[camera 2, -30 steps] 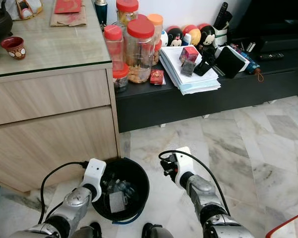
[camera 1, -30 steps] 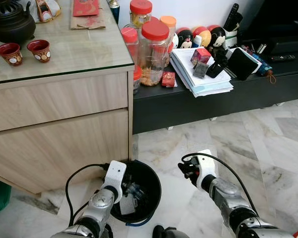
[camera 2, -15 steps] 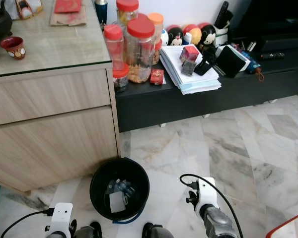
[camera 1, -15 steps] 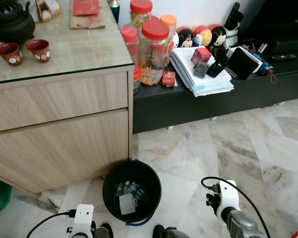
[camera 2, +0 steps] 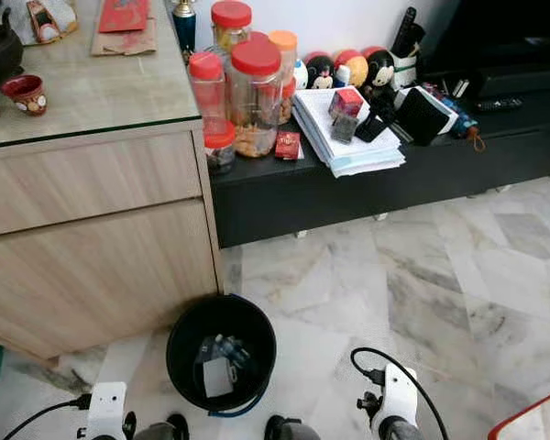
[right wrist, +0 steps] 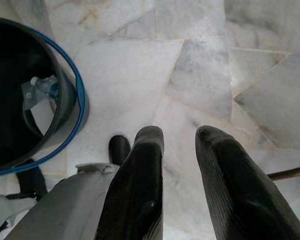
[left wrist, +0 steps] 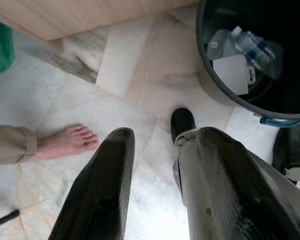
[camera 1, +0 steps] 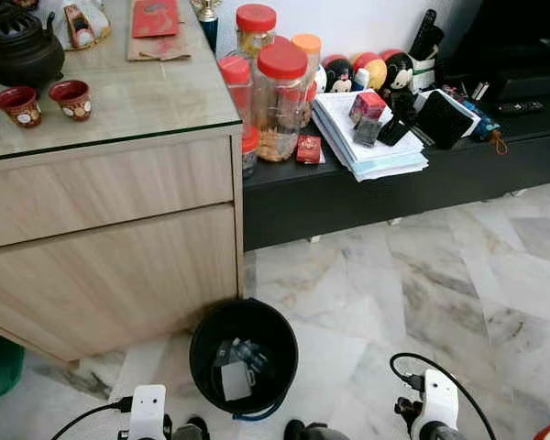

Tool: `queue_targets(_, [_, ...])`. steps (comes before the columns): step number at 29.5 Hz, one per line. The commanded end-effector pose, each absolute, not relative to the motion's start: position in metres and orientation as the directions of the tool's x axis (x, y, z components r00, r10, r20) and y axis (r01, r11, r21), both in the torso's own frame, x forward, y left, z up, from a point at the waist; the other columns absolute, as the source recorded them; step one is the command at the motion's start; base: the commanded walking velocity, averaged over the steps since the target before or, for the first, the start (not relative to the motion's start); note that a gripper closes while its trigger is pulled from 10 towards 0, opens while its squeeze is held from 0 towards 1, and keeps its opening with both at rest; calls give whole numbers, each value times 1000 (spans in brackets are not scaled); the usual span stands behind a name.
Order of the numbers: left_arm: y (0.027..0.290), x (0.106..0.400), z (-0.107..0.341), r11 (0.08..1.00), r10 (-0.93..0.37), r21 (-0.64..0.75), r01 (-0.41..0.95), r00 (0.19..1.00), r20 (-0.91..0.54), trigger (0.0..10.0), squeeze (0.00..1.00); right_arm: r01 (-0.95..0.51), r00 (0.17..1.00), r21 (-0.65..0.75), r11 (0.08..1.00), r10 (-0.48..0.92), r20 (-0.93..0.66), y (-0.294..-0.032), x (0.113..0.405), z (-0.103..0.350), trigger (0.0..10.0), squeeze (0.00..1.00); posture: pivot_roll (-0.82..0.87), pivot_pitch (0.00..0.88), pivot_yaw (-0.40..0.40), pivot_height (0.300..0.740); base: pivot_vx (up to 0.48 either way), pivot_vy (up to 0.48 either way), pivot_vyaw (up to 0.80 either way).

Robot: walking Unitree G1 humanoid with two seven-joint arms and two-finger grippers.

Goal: Picking trash to rubbish bin

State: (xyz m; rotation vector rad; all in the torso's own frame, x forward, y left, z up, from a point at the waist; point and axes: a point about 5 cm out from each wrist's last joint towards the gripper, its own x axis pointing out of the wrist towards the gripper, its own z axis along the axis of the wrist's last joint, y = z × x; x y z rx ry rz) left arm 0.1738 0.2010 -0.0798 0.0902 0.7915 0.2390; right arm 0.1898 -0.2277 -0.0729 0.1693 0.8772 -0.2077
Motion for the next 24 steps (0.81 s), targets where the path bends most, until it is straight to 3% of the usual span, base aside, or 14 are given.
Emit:
queue_targets(1, [208, 154, -87, 961, 277, 199, -193, 632, -724, 10000, 0, 259, 613, 35, 965, -136, -778, -234, 185, -73, 10000, 0, 79, 143, -82, 740, 0, 0, 0])
queue_targets(13, [243, 112, -94, 921, 387, 292, -258, 523, -759, 10000, 0, 279, 603, 27, 960, -153, -783, -232, 183, -75, 10000, 0, 101, 174, -70, 740, 0, 0, 0])
queue_targets(24, [213, 120, -98, 970, 242, 190, -149, 580, -778, 10000, 0, 285, 602, 29, 958, -156, -783, -232, 182, -76, 10000, 0, 86, 184, -72, 740, 0, 0, 0])
